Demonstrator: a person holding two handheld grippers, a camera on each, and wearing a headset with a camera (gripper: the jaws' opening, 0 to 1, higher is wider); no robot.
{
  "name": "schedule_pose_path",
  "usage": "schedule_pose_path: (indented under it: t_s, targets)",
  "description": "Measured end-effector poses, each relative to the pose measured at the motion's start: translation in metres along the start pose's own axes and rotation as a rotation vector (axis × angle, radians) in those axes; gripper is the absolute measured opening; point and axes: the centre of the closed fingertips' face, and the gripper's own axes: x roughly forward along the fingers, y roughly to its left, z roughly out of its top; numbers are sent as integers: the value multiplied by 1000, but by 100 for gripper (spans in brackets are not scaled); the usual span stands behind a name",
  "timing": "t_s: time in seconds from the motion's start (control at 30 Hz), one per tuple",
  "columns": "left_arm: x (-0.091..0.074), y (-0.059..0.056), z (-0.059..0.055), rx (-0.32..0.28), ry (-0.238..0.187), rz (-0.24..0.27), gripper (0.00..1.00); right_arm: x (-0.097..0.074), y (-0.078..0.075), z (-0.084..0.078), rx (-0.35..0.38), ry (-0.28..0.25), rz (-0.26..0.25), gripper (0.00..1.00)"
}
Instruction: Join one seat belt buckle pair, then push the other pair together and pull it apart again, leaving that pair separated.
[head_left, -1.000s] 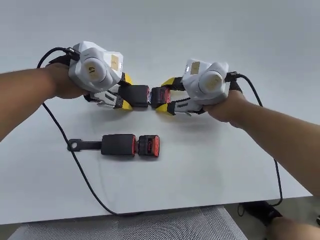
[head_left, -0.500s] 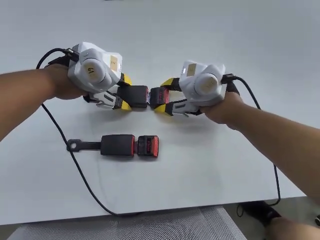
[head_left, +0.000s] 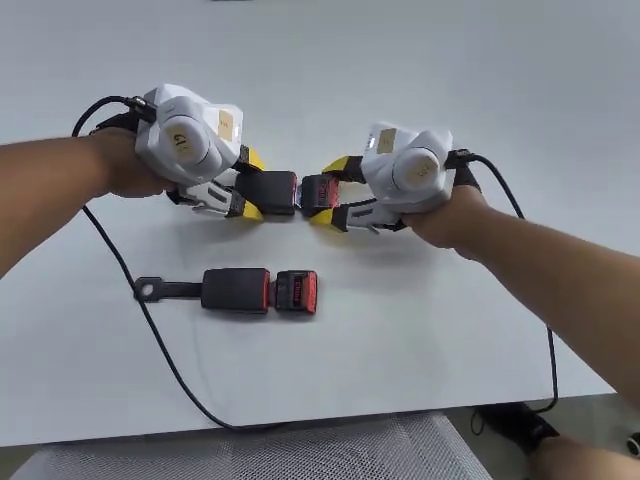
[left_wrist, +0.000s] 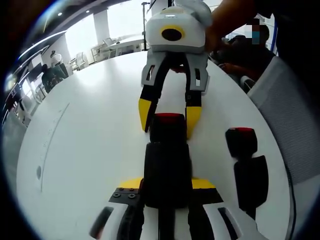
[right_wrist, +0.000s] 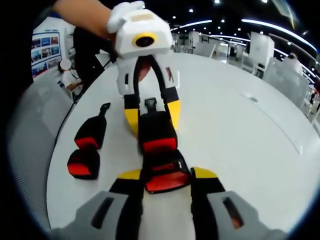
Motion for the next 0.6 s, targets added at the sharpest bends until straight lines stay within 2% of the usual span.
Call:
schedule_pose_path:
  t_s: [0.27,0.43,0.6]
  targets:
    - [0,1,-1,-16,-17,5,34,-13,-3,-12,0,8,3,36]
    - [0,1,-1,-17,-19,5,34,-17,-5,-13,-32,-4,21,36]
    - [1,2,-1,-21,-29,7,34,-37,-9,-28,-15,8,19,37]
